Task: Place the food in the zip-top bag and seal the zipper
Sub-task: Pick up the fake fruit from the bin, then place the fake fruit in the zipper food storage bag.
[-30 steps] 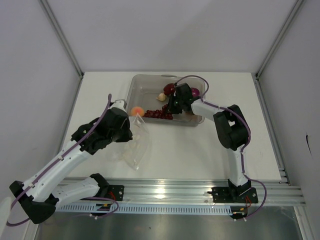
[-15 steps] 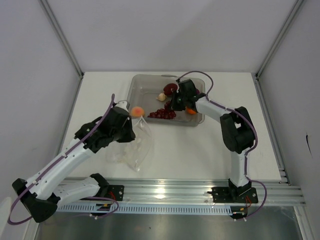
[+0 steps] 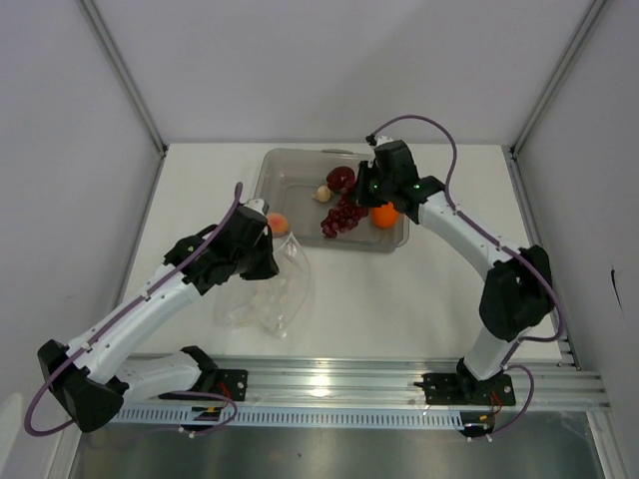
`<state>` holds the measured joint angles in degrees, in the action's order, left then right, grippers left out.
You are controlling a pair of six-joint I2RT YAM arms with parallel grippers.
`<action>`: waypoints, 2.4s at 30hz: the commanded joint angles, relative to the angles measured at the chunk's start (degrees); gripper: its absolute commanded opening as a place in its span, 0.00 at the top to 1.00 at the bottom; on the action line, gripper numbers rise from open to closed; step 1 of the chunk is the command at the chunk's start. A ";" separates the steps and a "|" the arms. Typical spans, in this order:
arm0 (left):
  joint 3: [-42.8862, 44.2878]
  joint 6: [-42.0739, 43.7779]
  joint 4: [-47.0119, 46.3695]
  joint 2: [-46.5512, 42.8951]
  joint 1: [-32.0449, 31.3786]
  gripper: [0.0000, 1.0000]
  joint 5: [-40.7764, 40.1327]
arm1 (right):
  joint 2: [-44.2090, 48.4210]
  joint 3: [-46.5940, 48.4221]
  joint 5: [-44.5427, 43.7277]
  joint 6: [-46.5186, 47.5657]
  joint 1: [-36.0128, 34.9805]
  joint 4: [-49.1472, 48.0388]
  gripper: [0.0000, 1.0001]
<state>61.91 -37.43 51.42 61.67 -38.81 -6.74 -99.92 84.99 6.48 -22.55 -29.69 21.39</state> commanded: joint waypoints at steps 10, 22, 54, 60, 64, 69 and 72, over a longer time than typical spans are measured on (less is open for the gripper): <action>3.48 2.89 -4.75 2.75 2.24 0.99 6.30 | 19.84 -0.18 -6.22 4.44 -6.07 8.40 1.00; 4.62 5.26 -5.28 4.51 3.21 1.00 10.78 | 27.59 0.53 -10.96 2.77 -18.63 9.90 1.00; 1.64 2.54 -11.07 -1.11 3.39 0.99 21.24 | 16.43 -2.81 -18.87 -4.43 -32.44 7.97 1.00; 1.37 1.92 -11.60 -1.02 3.39 0.99 22.39 | 14.05 -1.58 -19.75 -6.02 -33.41 9.20 0.96; 1.28 2.01 -11.60 -1.99 3.47 0.99 21.77 | 13.44 -2.02 -19.93 -5.93 -33.59 9.64 0.84; 0.76 2.01 -11.78 -2.17 3.56 0.99 22.04 | 13.79 -2.29 -21.16 -5.32 -33.94 10.60 0.55; 0.14 1.92 -11.95 -2.52 3.74 0.99 21.95 | 14.57 -2.11 -22.30 -4.79 -33.94 11.22 0.37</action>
<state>62.50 -34.54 42.72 60.31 -35.42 13.82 -86.70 81.12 -15.03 -27.09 -62.70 34.09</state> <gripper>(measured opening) 0.005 0.602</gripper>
